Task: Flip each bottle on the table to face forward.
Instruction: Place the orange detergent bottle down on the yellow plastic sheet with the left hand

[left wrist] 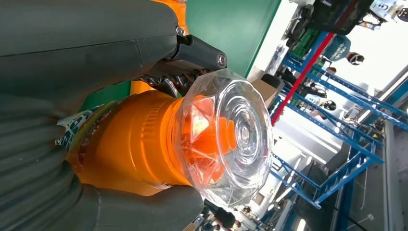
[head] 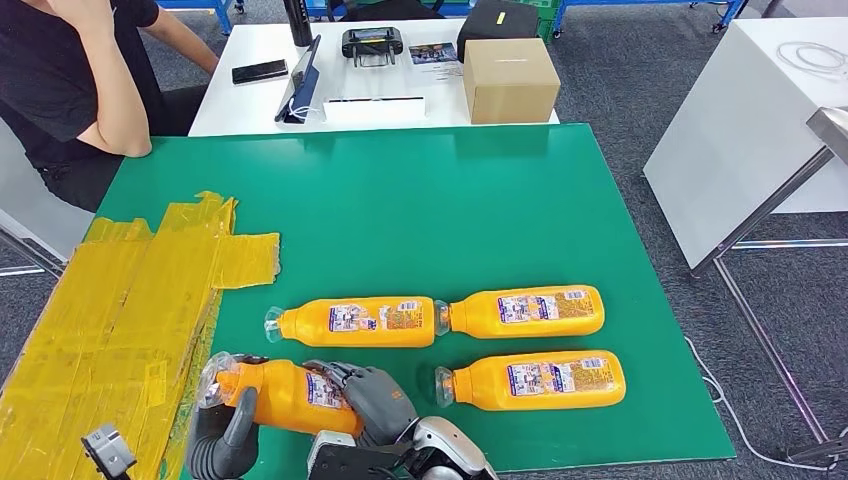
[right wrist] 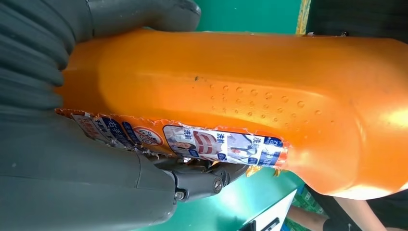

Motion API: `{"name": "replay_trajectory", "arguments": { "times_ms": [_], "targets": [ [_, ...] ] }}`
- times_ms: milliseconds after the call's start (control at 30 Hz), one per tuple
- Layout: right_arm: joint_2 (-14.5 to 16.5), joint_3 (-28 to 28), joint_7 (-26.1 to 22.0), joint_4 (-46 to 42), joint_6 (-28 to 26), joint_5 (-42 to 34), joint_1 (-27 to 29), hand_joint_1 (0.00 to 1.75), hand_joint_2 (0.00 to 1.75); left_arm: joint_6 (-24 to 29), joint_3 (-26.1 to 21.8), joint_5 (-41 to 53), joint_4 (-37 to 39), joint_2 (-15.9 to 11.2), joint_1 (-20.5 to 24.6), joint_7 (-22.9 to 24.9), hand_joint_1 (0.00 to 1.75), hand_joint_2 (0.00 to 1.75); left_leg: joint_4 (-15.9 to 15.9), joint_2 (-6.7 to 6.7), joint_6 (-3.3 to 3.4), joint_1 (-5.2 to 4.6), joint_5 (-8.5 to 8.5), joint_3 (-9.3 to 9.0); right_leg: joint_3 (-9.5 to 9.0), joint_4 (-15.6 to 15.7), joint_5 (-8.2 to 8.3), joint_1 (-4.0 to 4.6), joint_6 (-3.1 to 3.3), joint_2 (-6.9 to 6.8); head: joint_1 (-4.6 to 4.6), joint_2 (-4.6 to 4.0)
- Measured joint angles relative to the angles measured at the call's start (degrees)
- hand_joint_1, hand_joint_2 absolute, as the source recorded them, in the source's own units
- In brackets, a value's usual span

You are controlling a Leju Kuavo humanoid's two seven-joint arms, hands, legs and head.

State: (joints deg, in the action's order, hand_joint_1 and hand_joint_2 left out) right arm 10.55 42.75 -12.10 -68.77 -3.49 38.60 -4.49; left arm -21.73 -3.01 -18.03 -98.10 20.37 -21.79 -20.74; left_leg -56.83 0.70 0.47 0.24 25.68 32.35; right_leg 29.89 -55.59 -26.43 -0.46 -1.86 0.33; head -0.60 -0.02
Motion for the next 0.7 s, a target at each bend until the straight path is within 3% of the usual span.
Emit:
{"name": "replay_trajectory", "arguments": {
  "times_ms": [67,200,600,700],
  "targets": [
    [0.01,-0.01,-0.05,-0.14,-0.85,0.29,0.01,0.00,1.75,0.12,0.08,-0.09,-0.33,0.01,-0.19,-0.02,1.75,1.75,0.00,0.00,0.00,0.00,0.00,0.00,0.00,0.00,0.00,0.00,0.00,0.00,0.00,0.00],
    [-0.01,-0.02,-0.06,-0.75,-1.72,0.37,0.11,0.00,0.00,0.19,0.41,-0.21,-0.89,0.02,-0.66,-0.04,1.75,1.75,0.00,0.00,0.00,0.00,0.00,0.00,0.01,0.00,0.00,0.00,0.00,0.00,-0.01,0.00],
    [-0.87,-0.14,0.26,-5.11,-4.94,1.06,1.73,0.00,0.00,1.63,0.92,-0.92,-2.06,0.02,-1.94,-0.77,1.75,1.75,0.00,0.01,0.00,0.00,0.00,0.00,0.03,0.00,0.00,0.00,0.00,0.00,-0.01,0.00],
    [-1.13,-0.15,0.36,-6.28,-5.71,1.36,1.89,0.00,0.00,4.77,0.92,0.17,-2.80,0.01,-2.18,-2.64,1.75,1.75,0.00,0.01,0.00,0.00,0.00,0.00,0.04,0.00,0.00,0.00,0.00,0.01,-0.01,0.00]
  ]
}}
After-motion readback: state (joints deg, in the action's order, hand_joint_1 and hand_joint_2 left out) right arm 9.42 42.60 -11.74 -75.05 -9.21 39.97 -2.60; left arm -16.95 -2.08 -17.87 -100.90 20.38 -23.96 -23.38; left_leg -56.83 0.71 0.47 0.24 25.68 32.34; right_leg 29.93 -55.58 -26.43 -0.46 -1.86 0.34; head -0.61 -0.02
